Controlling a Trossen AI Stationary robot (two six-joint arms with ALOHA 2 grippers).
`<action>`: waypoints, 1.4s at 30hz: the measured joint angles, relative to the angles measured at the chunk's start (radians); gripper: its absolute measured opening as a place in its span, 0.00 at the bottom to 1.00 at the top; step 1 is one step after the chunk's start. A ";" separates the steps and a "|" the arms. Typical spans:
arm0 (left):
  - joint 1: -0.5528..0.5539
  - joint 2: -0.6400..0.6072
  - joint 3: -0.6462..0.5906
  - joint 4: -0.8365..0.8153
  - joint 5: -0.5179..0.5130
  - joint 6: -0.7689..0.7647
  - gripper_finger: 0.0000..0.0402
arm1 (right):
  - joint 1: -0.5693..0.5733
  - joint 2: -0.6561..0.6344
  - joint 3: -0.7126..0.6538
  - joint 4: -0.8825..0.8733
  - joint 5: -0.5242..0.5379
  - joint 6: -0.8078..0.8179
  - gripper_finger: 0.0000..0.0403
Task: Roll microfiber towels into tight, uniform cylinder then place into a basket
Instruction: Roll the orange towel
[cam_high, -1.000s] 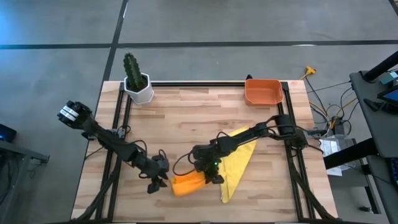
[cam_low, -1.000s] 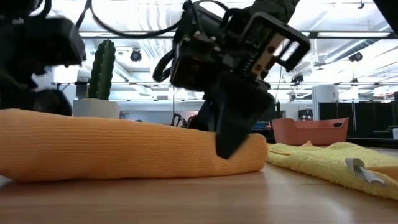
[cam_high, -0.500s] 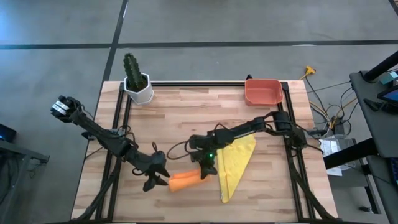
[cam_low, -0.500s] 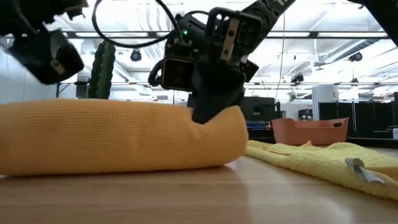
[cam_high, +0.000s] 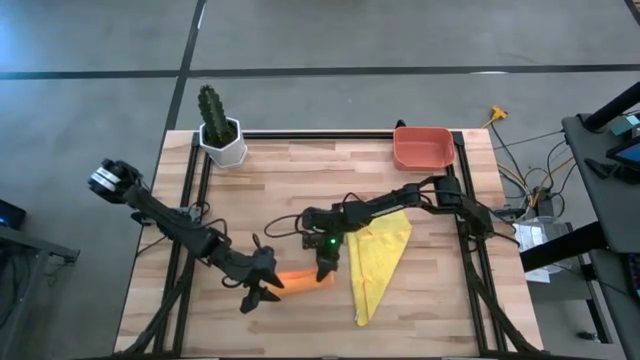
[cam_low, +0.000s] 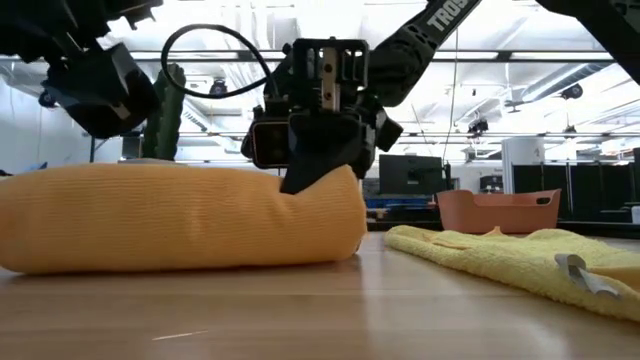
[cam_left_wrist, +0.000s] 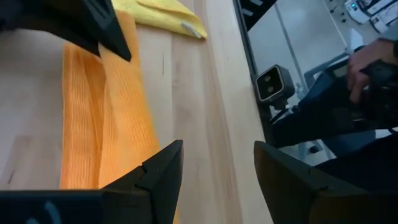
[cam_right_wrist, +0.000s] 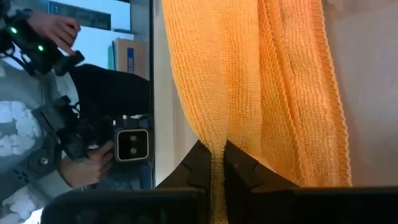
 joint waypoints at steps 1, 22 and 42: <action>0.000 0.010 0.000 0.010 0.000 0.000 0.45 | 0.000 0.001 0.003 0.001 0.000 0.009 0.03; 0.008 0.181 0.002 -0.035 -0.185 -0.002 0.45 | 0.001 0.002 0.003 0.006 0.031 0.066 0.03; 0.049 0.253 0.001 -0.055 -0.179 -0.132 0.45 | 0.007 -0.009 0.001 -0.004 0.074 0.045 0.05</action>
